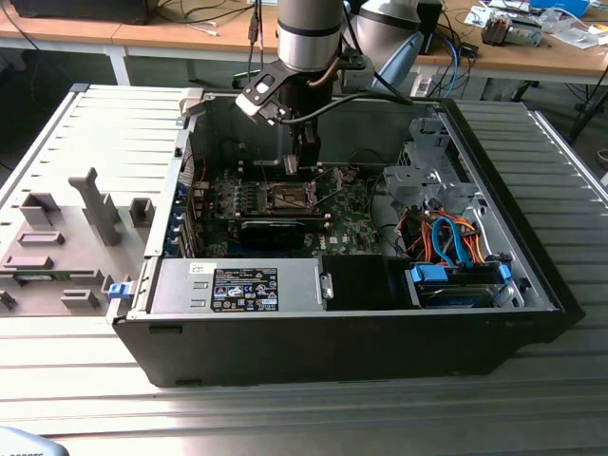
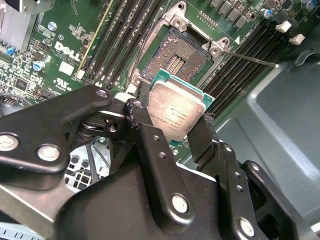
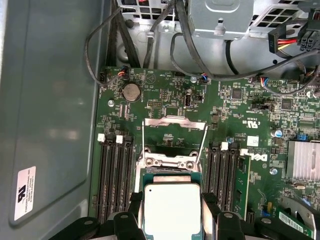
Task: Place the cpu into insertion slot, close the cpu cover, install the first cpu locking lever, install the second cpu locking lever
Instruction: 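Place the cpu into insertion slot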
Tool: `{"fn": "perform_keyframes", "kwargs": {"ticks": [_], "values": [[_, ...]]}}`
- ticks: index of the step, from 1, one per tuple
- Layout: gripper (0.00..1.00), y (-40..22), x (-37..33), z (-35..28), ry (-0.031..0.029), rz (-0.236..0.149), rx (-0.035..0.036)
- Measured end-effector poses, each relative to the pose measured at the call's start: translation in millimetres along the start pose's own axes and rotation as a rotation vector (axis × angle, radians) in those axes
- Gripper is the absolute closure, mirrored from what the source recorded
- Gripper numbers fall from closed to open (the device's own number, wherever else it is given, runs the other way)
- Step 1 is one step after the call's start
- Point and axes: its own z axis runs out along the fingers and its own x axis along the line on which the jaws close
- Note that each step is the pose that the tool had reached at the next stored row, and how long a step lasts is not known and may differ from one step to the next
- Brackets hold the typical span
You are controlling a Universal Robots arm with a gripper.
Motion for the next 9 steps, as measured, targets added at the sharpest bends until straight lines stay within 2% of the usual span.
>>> {"fn": "perform_keyframes", "kwargs": {"ticks": [9], "values": [[0.45,0.0,0.0,0.5,-0.0007,0.024,-0.0004]]}}
